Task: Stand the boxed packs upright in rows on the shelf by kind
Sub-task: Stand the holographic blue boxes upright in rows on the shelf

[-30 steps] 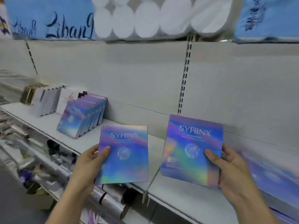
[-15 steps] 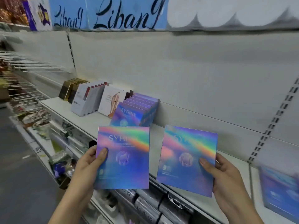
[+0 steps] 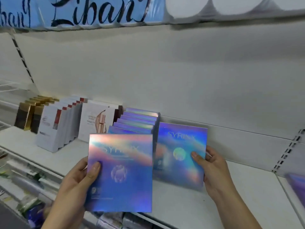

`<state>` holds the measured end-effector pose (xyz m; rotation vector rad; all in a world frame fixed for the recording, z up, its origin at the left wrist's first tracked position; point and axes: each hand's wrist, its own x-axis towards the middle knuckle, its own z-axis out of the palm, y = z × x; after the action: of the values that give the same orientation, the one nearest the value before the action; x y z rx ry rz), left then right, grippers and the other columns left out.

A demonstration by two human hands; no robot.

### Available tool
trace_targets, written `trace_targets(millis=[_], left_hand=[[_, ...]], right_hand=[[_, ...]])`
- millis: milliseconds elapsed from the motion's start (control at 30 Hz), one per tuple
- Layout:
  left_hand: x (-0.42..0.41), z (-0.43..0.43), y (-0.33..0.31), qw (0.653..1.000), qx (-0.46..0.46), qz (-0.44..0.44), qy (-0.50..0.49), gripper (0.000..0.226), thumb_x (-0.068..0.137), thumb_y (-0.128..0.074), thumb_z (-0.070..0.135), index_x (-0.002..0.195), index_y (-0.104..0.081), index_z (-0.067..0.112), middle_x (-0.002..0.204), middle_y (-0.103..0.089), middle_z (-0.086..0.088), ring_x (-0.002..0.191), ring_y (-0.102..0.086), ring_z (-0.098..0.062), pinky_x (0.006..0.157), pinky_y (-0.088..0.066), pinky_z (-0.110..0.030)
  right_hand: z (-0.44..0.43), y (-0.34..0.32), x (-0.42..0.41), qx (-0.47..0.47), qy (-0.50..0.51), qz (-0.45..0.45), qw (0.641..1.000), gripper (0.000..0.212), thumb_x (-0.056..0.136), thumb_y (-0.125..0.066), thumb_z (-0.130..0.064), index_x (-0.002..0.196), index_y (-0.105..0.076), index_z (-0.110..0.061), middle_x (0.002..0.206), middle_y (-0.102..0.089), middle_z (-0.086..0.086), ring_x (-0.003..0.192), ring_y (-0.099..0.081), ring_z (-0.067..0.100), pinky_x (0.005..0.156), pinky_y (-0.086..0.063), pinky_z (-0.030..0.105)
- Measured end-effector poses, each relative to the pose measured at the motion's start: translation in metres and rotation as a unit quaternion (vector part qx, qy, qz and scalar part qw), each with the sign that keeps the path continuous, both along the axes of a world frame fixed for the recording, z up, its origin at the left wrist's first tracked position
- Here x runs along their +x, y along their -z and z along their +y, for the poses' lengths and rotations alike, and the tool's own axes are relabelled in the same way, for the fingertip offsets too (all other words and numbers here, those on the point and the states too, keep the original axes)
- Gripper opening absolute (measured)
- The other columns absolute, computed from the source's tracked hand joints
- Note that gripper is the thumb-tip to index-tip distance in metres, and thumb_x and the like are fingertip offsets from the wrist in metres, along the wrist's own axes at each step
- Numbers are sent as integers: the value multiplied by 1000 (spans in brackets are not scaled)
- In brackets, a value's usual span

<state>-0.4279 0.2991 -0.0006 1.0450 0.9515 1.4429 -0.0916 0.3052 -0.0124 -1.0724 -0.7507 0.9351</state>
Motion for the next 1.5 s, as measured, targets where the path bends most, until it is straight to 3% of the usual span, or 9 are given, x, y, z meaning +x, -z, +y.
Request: trace_targets(millis=[233,467,667,800,867,1033,1233,1333,1500], left_hand=[[-15,39,10,996,-1,-17,91,36,81,-65,18,115,-77,22,109,-79,-15,92,-78,-25,71,-64,-39],[-25,41,12,981,3,-32,192,42,78,-64,15,116,-77,24,114,-77,-16,103,-76,-29,77,-63,-35],[-29,34,15,964,-4,-35,262,41,79,-64,15,117,-76,23,119,-75,-18,110,-73,-34,91,-59,-42],[-21,24,22,964,-6,-42,261,40,79,-66,16,116,-77,25,117,-76,-16,108,-74,-31,89,-60,-38],[-7,18,23,968,-3,-49,248,37,78,-67,17,112,-78,27,112,-78,-14,100,-77,-26,80,-62,-34],[52,2,17,970,8,-64,233,28,79,-67,19,103,-79,26,105,-80,-13,90,-78,-19,72,-63,-29],[100,-10,8,981,35,14,189,24,87,-70,13,111,-75,18,107,-81,-1,97,-75,-12,80,-59,-18],[103,-14,5,988,40,75,127,38,89,-73,3,120,-68,24,109,-78,5,99,-71,-1,87,-55,-16],[96,-25,4,985,15,102,140,34,89,-74,7,116,-70,28,103,-80,9,101,-72,0,88,-53,-17]], right_hand=[[38,4,18,-20,116,-39,992,26,89,-72,2,109,-68,-15,111,-77,11,103,-72,34,94,-55,53],[53,9,11,-25,126,-98,987,27,92,-72,-11,118,-65,-15,109,-78,2,95,-77,26,69,-64,33],[48,3,6,-71,165,-135,974,37,92,-73,-24,125,-60,-14,120,-73,7,97,-76,24,68,-64,31],[31,-29,-7,-129,220,-180,950,53,92,-75,-25,135,-47,-13,123,-62,2,96,-65,15,56,-51,15],[4,-47,-19,-121,258,-181,941,41,95,-71,-33,128,-51,-22,119,-63,-1,95,-64,9,56,-47,12],[-95,-42,-60,-35,18,-78,996,44,89,-59,-52,109,-78,-17,107,-78,14,93,-76,26,70,-61,28],[-127,-21,-43,-51,8,-137,989,26,93,-66,2,115,-72,-11,107,-79,10,98,-76,26,76,-60,29],[-112,-21,-25,-54,39,-142,988,25,96,-61,6,111,-72,-11,100,-80,5,88,-77,16,67,-57,21],[-59,-11,1,-69,79,-122,987,25,97,-62,3,107,-73,-17,102,-80,4,90,-77,20,77,-62,38]])
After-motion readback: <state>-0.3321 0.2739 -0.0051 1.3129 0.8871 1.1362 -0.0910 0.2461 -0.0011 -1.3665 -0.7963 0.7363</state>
